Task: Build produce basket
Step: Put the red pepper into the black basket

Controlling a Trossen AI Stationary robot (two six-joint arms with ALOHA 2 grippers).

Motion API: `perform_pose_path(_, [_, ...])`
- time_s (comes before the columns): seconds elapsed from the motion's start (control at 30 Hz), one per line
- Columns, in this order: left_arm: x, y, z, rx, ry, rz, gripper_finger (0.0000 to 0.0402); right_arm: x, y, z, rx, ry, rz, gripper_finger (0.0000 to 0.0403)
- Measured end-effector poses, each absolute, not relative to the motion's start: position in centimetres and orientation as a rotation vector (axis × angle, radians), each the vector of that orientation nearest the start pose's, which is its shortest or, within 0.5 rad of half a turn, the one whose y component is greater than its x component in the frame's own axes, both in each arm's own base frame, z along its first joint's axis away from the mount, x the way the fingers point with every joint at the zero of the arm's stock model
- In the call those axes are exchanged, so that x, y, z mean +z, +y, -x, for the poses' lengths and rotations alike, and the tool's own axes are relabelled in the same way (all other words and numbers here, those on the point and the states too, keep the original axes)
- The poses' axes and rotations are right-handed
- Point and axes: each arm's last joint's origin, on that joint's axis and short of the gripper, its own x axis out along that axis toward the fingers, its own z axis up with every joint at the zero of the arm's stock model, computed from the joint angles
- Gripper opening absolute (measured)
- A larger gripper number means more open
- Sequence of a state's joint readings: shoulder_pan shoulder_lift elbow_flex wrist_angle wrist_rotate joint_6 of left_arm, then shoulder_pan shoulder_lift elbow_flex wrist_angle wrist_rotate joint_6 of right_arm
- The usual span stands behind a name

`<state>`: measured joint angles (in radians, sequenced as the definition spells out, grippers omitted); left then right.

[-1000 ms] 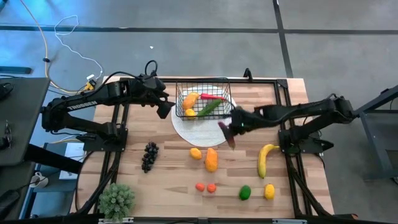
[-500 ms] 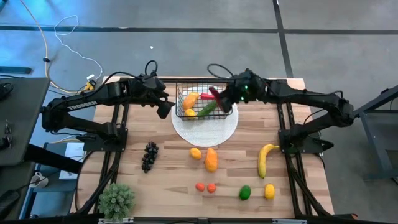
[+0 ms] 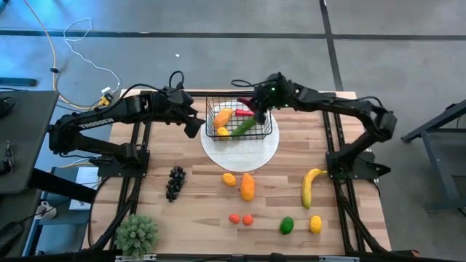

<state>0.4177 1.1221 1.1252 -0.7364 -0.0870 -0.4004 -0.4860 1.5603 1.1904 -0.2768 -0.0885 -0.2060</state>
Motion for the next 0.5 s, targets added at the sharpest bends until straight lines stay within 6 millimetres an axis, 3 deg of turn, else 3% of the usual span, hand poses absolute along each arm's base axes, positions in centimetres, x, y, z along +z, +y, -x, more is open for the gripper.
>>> perform_pose_path(0.33, [33.7,9.1,-20.3,0.61,0.63,0.497,0.0271,22.9,-17.1,-32.4,-0.23,0.806,0.131,0.0023])
perform_pose_path(0.5, [33.7,9.0,-20.3,0.594,0.631,0.504,0.0271,21.6,-17.4,-32.8,-0.247,0.853,0.137,0.0023])
